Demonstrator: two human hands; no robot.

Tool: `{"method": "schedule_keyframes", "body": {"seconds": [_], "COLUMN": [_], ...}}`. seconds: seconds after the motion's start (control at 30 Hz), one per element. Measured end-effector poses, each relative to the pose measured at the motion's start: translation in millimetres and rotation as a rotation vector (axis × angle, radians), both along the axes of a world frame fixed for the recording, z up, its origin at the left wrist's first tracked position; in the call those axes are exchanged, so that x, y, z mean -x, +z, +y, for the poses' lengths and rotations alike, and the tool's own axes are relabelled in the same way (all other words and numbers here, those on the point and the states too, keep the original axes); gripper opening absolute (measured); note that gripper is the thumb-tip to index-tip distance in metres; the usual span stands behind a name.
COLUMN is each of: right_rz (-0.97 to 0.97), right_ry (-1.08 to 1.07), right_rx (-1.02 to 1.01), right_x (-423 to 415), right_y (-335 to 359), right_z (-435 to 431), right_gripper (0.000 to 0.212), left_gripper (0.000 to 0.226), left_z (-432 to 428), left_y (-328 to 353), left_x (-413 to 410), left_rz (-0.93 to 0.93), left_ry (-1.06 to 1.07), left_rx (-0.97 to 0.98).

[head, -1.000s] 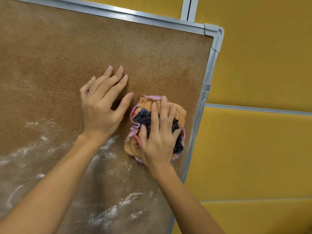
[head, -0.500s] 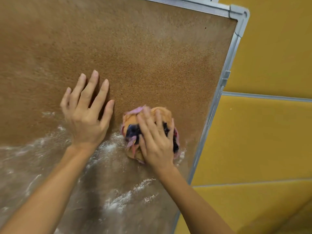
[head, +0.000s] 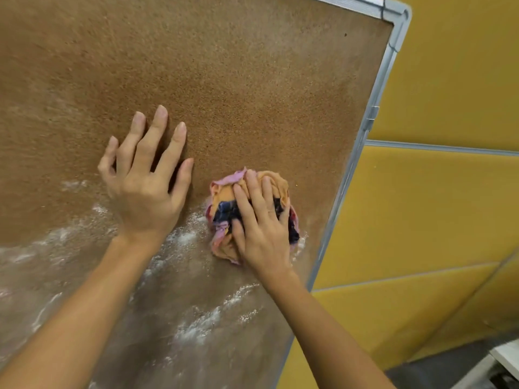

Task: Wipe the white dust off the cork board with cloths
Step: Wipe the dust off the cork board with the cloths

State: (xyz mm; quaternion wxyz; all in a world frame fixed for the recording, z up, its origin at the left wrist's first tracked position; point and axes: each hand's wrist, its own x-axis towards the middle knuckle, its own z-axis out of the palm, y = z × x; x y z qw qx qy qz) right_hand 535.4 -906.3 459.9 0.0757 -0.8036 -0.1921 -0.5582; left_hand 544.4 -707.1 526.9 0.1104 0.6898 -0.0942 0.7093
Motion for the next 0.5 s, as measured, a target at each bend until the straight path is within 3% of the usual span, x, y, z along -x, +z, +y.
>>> {"method": "schedule_keyframes", "body": {"seconds": [0.07,0.17,0.37,0.5], "right_rz": [0.077,0.187,0.115,0.122], "right_ry": [-0.044,-0.095,-0.12,-0.085], "right_rx": [0.008,-0.153,-0.325,-0.387], "right_x": [6,14,-4,-4], "right_y": [-31,-37,48,22], "right_z": [-32,-74,-99,-94], "right_gripper": [0.052,0.053,0.055,0.059], "left_gripper": [0.039,0.039,0.037,0.04], "left_z": [0,-2,-43,-74], "left_y": [0,2,7,0], "left_x": [1,6,13,6], "left_rz": [0.019,0.039,0.071,0.122], "left_ry": [-0.027,-0.057,-0.191,-0.138], "left_rx": [0.019,0.034,-0.142,-0.145]}}
